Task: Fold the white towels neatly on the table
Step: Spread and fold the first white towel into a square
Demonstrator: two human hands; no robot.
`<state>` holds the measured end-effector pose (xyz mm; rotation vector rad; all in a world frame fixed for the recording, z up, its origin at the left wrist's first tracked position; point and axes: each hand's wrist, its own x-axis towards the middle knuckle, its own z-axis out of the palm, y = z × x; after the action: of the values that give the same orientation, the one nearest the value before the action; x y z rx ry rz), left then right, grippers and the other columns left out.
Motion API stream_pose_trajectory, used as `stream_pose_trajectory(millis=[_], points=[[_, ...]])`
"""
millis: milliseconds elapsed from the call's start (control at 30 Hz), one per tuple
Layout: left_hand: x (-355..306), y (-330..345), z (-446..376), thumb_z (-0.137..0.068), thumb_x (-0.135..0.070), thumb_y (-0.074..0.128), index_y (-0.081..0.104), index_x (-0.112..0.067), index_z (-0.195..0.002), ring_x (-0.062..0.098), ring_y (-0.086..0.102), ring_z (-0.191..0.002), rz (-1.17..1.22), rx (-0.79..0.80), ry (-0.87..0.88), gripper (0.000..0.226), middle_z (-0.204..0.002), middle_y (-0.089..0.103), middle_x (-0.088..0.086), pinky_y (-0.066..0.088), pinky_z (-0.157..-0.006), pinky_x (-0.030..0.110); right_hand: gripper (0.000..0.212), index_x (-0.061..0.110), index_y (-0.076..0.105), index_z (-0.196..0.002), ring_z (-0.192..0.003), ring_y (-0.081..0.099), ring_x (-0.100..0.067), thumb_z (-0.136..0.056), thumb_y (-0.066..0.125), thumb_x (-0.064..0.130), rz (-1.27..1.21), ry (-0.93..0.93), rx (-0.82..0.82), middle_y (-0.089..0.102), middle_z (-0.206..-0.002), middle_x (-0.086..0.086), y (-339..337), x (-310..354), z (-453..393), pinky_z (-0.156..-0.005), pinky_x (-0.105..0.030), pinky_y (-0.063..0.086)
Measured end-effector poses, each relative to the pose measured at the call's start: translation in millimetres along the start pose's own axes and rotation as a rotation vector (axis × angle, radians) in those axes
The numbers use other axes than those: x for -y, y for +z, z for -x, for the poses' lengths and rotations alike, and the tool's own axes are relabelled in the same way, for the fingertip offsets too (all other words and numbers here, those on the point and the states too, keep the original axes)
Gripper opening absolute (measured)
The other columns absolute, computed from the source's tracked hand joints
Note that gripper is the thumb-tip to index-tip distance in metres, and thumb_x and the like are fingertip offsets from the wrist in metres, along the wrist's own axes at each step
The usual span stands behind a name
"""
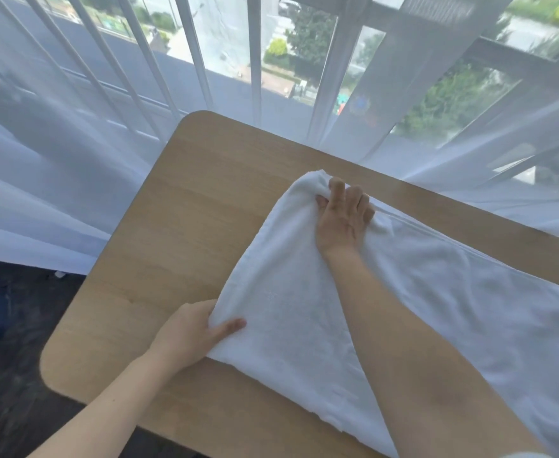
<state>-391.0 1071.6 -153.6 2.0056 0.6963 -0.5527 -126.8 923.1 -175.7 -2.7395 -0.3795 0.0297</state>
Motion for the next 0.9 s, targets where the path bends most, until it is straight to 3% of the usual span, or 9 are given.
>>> stream_pose_trajectory(millis=[100,200,267,400,533,600,700,800,900], points=[[-4.7,-2.6,-0.2,-0.069,-0.088,0.054,0.06,-0.044,-0.088,-0.003,0.066,-0.07,-0.046,-0.119,0.061,0.049,-0.08,0.07,-0.024,0.052,-0.062,0.026,0.036,0.019,0.043,-0.137,-0.119,0.035,-0.03,-0.102,0.044,0.029,-0.015,0.039,-0.028,0.041,-0.123,-0.012,-5.1,4.7,-4.5,-0.103,-0.041,0.019],[-14.8,-0.6,-3.8,-0.07,-0.073,0.072,0.043,-0.058,-0.114,-0.009,0.066,-0.089,0.084,-0.143,0.084,0.055,-0.097,0.068,-0.035,0.052,-0.074,0.02,0.022,0.011,0.052,-0.118,-0.114,0.04,-0.034,-0.1,0.045,0.022,-0.055,0.072,-0.179,0.045,-0.117,-0.015,-12.9,14.0,-16.5,-0.105,-0.047,0.024],[-17.3,3.2,-6.5,-0.072,-0.068,0.074,0.036,-0.064,-0.113,-0.007,0.065,-0.086,0.0,-0.143,0.086,0.056,-0.095,0.068,-0.03,0.051,-0.073,0.021,0.015,0.013,0.051,-0.111,-0.111,0.038,-0.031,-0.099,0.044,0.018,-0.092,0.088,-0.205,0.043,-0.114,-0.013,-14.3,14.0,-24.9,-0.104,-0.045,0.023],[-12.0,9.7,-8.2,-0.074,-0.07,0.07,0.048,-0.048,-0.106,-0.004,0.064,-0.076,-0.066,-0.21,0.043,0.045,-0.085,0.069,-0.023,0.055,-0.071,0.034,0.026,0.019,0.05,-0.126,-0.121,0.038,-0.034,-0.102,0.04,0.023,-0.026,0.074,-0.017,0.039,-0.125,-0.014,-4.5,-1.4,-24.1,-0.114,-0.045,0.019],[-10.4,19.3,-4.5,-0.068,-0.068,0.077,0.039,-0.049,-0.122,-0.005,0.058,-0.097,-0.059,-0.363,0.047,0.068,-0.108,0.058,-0.029,0.051,-0.08,0.03,0.039,0.016,0.044,-0.141,-0.142,0.031,-0.031,-0.103,0.041,0.027,-0.092,0.057,-0.083,0.034,-0.149,-0.013,-16.9,-2.7,-2.8,-0.121,-0.048,0.011],[-15.0,27.5,-7.5,-0.074,-0.059,0.074,0.04,-0.036,-0.137,0.008,0.052,-0.115,-0.132,-0.481,0.176,0.075,-0.127,0.049,-0.017,0.045,-0.095,0.035,0.043,0.019,0.042,-0.145,-0.145,0.028,-0.03,-0.104,0.041,0.029,-0.099,0.06,-0.151,0.034,-0.154,-0.01,-27.8,-5.8,25.9,-0.121,-0.05,0.013],[-39.1,40.8,-20.5,-0.085,-0.05,0.056,0.05,-0.024,-0.139,0.023,0.044,-0.133,-0.303,-0.571,0.45,0.061,-0.146,0.043,0.001,0.033,-0.108,0.041,0.045,0.021,0.04,-0.147,-0.15,0.02,-0.031,-0.103,0.04,0.032,-0.033,0.168,-0.115,0.03,-0.16,-0.006,-38.6,-25.2,80.7,-0.12,-0.055,0.013],[-72.5,63.7,-38.1,-0.094,-0.04,0.048,0.053,-0.023,-0.142,0.022,0.029,-0.149,-0.381,-0.448,0.669,0.051,-0.159,0.037,0.003,0.028,-0.117,0.041,0.054,0.034,0.023,-0.157,-0.154,0.001,-0.028,-0.104,0.033,0.042,0.016,0.32,0.076,0.01,-0.168,0.002,-34.1,-48.9,111.5,-0.121,-0.055,-0.001],[-83.5,84.4,-51.9,-0.099,-0.044,0.04,0.036,-0.025,-0.154,0.022,0.012,-0.154,-0.571,-0.319,0.698,0.058,-0.166,0.018,0.004,0.014,-0.124,0.042,0.06,0.043,0.003,-0.158,-0.153,-0.013,-0.027,-0.102,0.024,0.051,0.104,0.271,0.167,-0.007,-0.168,0.006,-21.9,-61.9,108.2,-0.119,-0.055,-0.014]])
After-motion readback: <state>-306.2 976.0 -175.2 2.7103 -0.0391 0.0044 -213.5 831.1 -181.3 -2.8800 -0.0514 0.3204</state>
